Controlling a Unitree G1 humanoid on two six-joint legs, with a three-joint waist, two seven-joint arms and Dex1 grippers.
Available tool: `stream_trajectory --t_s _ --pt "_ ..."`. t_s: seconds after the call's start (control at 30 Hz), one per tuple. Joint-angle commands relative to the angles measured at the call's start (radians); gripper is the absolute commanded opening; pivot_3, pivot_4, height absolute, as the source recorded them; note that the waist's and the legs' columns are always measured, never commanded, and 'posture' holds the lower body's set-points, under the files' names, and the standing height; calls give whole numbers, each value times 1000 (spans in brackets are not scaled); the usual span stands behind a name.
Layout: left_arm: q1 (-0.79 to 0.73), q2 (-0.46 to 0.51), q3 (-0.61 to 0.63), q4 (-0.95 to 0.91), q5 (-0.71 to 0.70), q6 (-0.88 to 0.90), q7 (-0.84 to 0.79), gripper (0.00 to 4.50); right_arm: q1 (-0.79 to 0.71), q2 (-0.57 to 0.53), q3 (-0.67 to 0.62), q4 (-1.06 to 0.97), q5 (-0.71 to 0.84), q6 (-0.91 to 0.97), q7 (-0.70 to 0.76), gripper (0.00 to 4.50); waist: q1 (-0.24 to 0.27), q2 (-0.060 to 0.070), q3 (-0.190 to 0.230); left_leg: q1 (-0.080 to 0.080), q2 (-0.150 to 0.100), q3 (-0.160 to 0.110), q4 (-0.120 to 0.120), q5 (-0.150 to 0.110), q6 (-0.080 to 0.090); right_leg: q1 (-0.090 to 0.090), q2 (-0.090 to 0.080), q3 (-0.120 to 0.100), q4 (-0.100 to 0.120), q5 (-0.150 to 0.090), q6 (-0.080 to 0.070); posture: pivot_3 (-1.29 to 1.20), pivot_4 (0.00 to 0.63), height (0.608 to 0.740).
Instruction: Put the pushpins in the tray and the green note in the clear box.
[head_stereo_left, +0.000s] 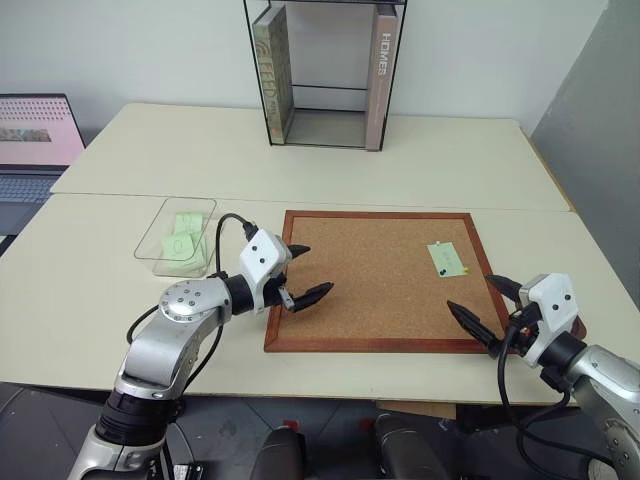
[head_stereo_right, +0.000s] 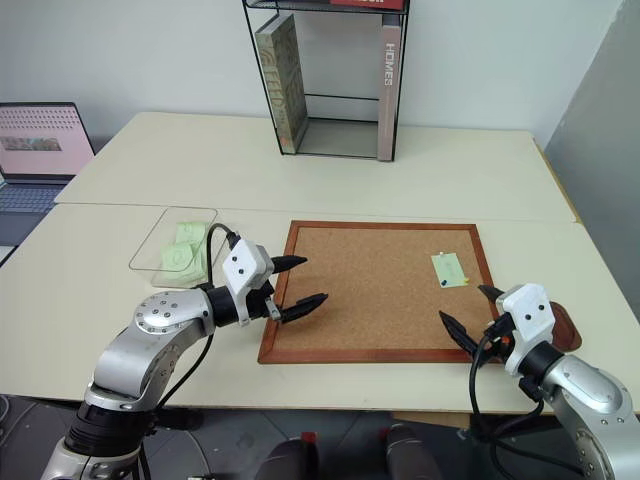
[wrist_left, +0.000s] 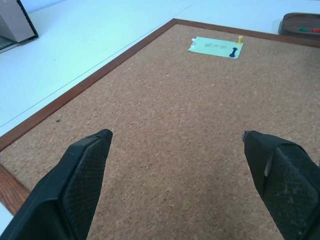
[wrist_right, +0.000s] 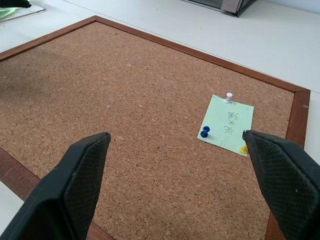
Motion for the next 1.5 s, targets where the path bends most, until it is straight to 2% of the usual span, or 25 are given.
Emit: stream_trajectory --t_s 0.03,0.53,0.67,1.23,1.33,1.43,1.47,1.5 --pt "-7 8 28 -32 -33 -6 -18 4451 -14 -6 -18 -12 1 -21 3 4500 0 0 0 0 0 0 0 0 0 0 0 0 0 0 0 0 150 740" --pt "-17 -1 5 -47 -33 33 4 4451 -5 -1 -15 -20 2 -23 3 4500 0 0 0 0 0 0 0 0 0 0 0 0 0 0 0 0 150 740" --pt "-26 9 -23 -59 -49 65 -34 4451 -1 2 -15 -27 2 -21 -2 4500 0 0 0 0 0 0 0 0 0 0 0 0 0 0 0 0 150 740" --pt "-187 -151 -165 120 65 -12 20 4451 6 23 -21 -61 -2 -24 -41 4500 1 0 0 0 -1 0 0 0 0 1 0 0 0 0 0 0 150 740" --pt "-224 -192 -203 199 96 -66 12 4024 3 29 -20 -73 1 -20 -53 4500 1 0 0 0 -1 -1 0 0 0 1 0 0 0 0 1 0 150 740" --pt "-252 -221 -214 273 118 -103 9 3358 -1 35 -15 -80 2 -16 -63 4500 1 0 0 0 -1 -1 0 0 0 1 0 0 0 0 1 0 150 740" --pt "-263 -231 -220 301 126 -118 5 3317 -3 36 -15 -80 3 -15 -65 4500 -1 0 0 0 -1 0 0 0 0 1 0 1 0 0 1 0 150 740" --pt "-282 -251 -227 344 137 -138 6 2937 -7 36 -15 -80 3 -13 -67 4500 -2 0 0 0 -1 -1 0 0 0 1 1 0 0 1 1 0 150 740"
